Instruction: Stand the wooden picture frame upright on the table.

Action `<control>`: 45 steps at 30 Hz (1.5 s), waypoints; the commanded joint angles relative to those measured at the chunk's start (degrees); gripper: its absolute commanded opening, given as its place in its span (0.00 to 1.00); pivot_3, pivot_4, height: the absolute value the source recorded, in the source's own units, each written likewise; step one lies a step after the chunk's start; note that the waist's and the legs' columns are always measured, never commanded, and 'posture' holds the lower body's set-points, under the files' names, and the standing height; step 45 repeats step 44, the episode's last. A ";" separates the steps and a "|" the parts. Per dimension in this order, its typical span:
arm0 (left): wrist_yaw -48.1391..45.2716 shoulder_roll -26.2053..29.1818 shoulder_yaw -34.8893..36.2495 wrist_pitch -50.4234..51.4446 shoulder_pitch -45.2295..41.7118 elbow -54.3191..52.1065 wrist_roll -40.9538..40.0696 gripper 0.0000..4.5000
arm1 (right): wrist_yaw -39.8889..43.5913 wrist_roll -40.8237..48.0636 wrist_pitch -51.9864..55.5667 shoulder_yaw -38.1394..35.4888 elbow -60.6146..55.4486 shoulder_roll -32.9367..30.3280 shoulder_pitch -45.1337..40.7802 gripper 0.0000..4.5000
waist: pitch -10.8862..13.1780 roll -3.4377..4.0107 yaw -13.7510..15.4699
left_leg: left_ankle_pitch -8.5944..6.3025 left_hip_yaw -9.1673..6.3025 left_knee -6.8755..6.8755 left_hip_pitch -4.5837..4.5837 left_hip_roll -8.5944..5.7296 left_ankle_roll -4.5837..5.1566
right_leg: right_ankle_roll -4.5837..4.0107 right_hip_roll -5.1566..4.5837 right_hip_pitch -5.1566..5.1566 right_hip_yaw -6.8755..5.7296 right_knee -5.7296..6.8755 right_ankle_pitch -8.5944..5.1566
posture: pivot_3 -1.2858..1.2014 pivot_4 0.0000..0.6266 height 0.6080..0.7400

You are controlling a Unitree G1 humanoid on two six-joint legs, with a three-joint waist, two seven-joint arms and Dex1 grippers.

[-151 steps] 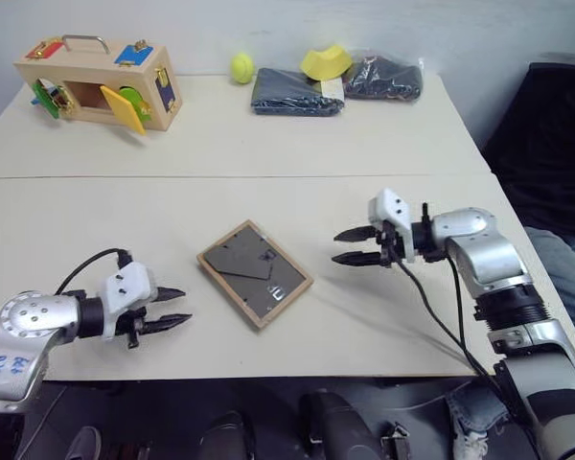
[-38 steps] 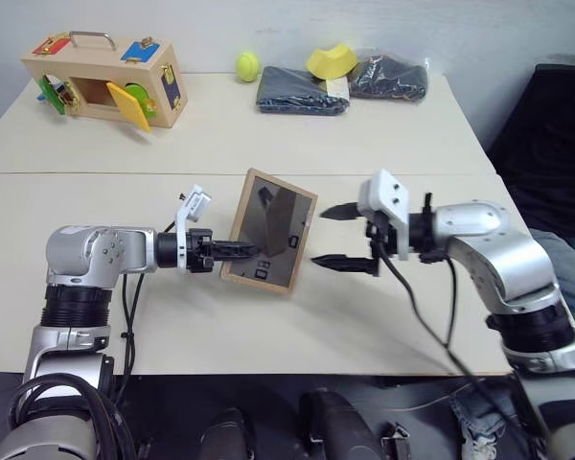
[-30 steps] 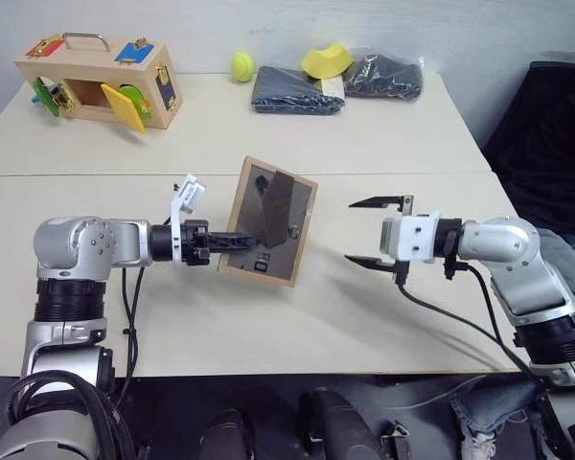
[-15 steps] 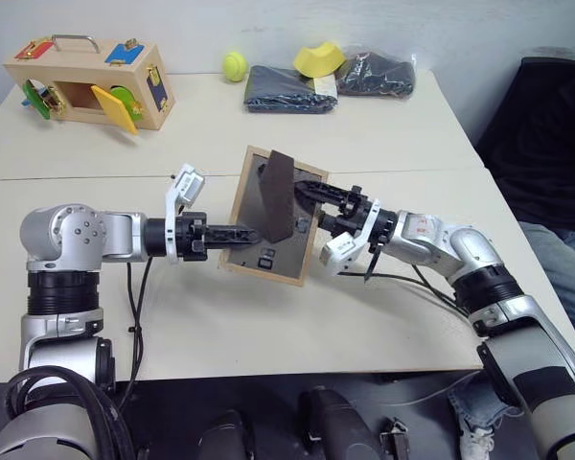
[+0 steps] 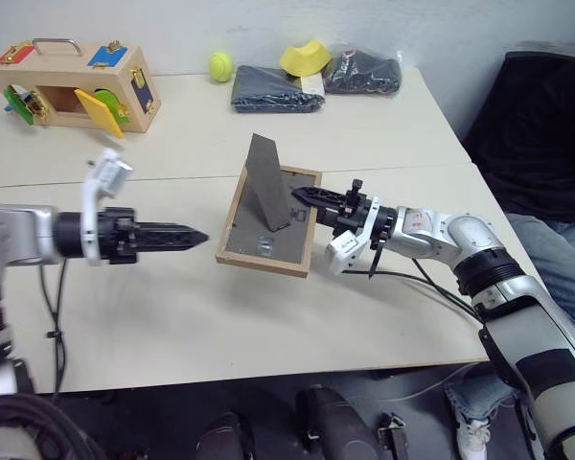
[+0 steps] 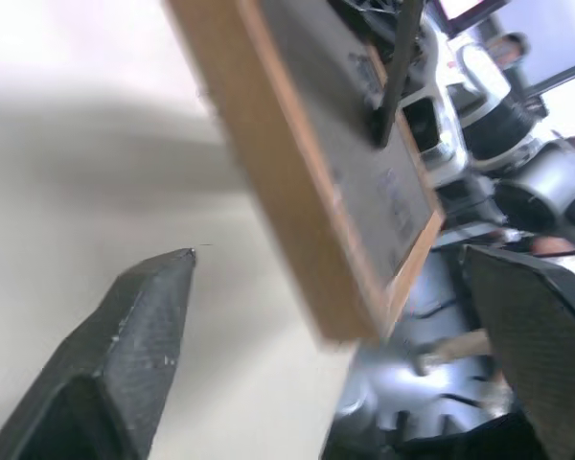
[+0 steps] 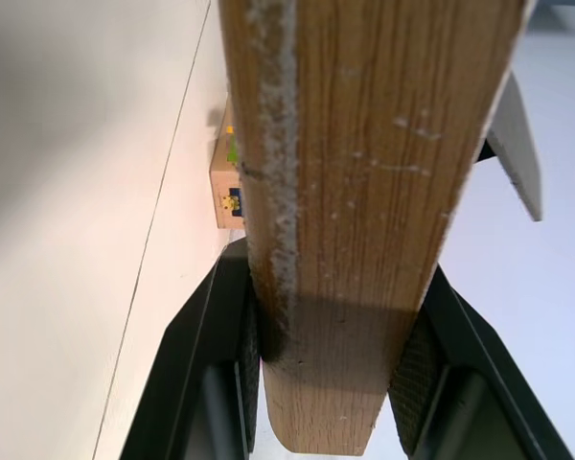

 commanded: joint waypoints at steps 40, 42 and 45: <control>-3.35 -1.30 -2.45 -34.83 10.36 -13.07 3.92 1.00 | 92.65 89.93 90.61 -30.38 -45.16 -25.62 25.97 0.99 | 0.08 0.12 3.63 | -0.11 -0.41 0.14 -0.07 -0.06 0.19 | 0.13 -0.04 0.37 -0.24 -0.36 0.07 | 0.52 0.24 1.00; -3.42 -1.55 -2.28 -35.33 8.01 -11.41 3.40 1.00 | 93.11 94.11 94.59 -34.14 -47.17 -26.89 27.07 0.99 | 0.08 0.12 3.87 | -0.11 -0.41 0.14 -0.05 -0.07 0.19 | 0.13 -0.05 0.38 -0.23 -0.35 0.07 | 0.52 0.24 1.00; -3.86 -1.89 -2.51 -36.03 6.96 -10.61 3.39 1.00 | 92.00 96.09 97.26 -35.67 -48.57 -26.45 27.74 0.99 | 0.04 0.05 3.77 | -0.11 -0.45 0.14 0.08 -0.04 0.19 | 0.12 -0.01 0.52 -0.26 -0.39 0.07 | 0.52 0.24 1.00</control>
